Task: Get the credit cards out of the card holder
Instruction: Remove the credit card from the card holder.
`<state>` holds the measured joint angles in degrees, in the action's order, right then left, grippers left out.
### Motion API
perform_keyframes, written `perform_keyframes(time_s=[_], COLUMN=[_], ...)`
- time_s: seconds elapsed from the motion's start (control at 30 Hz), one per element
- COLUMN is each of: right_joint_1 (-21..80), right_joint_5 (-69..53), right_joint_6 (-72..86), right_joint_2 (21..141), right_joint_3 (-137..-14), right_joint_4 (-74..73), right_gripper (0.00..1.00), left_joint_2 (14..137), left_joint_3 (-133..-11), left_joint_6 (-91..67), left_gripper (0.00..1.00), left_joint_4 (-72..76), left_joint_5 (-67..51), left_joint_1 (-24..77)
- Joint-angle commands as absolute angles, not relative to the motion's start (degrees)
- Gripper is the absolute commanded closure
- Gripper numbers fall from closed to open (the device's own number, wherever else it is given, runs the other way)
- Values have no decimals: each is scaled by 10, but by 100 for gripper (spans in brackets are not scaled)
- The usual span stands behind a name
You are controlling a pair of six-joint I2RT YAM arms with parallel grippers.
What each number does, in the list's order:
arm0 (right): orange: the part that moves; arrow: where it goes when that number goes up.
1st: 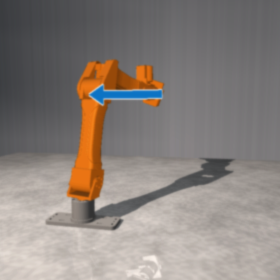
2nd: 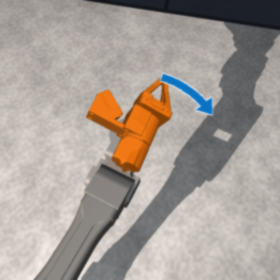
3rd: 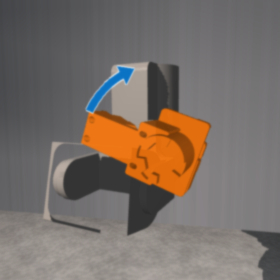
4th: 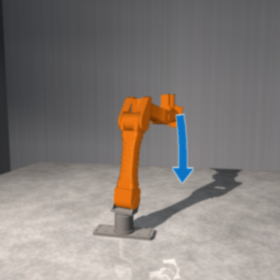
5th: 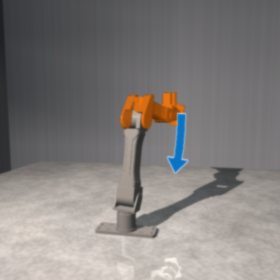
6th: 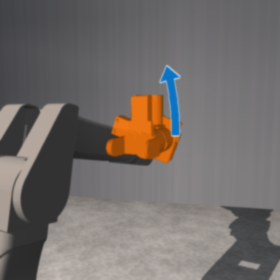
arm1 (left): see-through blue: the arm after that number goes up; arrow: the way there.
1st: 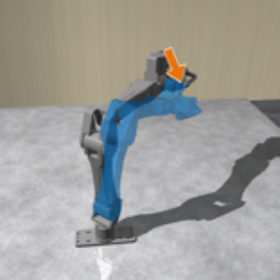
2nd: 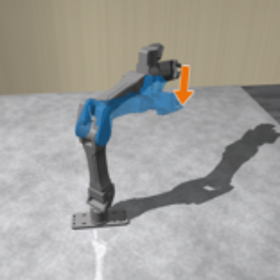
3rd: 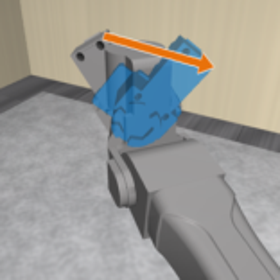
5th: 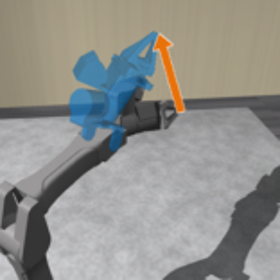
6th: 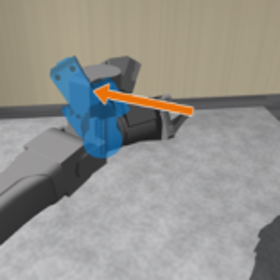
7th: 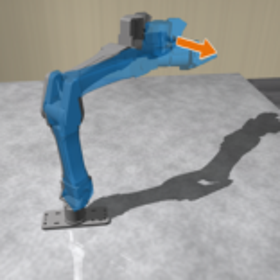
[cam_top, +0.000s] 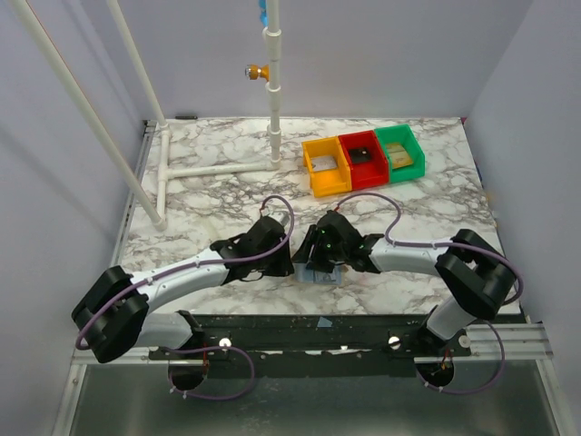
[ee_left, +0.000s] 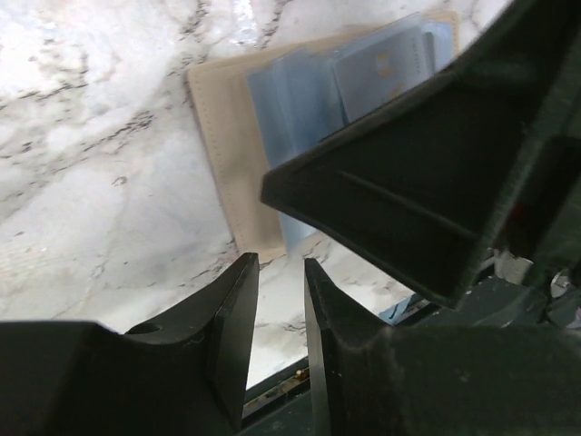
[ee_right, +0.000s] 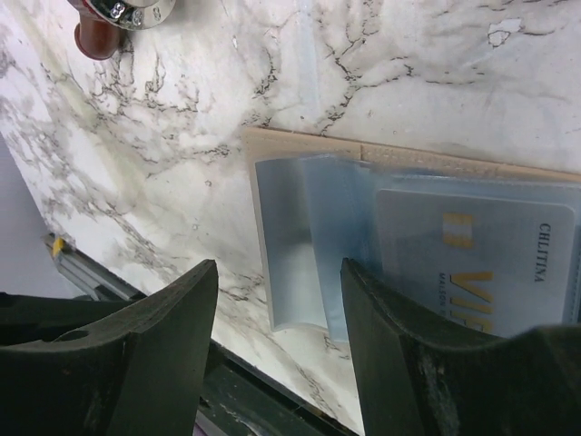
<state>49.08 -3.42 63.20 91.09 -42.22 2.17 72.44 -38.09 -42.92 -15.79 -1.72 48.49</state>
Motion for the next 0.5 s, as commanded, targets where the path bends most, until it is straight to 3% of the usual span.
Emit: perform_keyframes(time_s=[0.0, 0.47], right_joint_1=[482, 446], right_joint_5=[-70, -122], right_joint_6=[647, 709], right_joint_2=[935, 936], right_joint_3=[-417, -371], right_joint_4=[54, 113], right_gripper=[40, 40], left_joint_2=[725, 806], left_joint_3=[-365, -338], left_joint_6=[-430, -481], left_gripper=[71, 73], left_joint_4=[-81, 80], left_joint_5=[-80, -126], left_joint_1=[484, 484])
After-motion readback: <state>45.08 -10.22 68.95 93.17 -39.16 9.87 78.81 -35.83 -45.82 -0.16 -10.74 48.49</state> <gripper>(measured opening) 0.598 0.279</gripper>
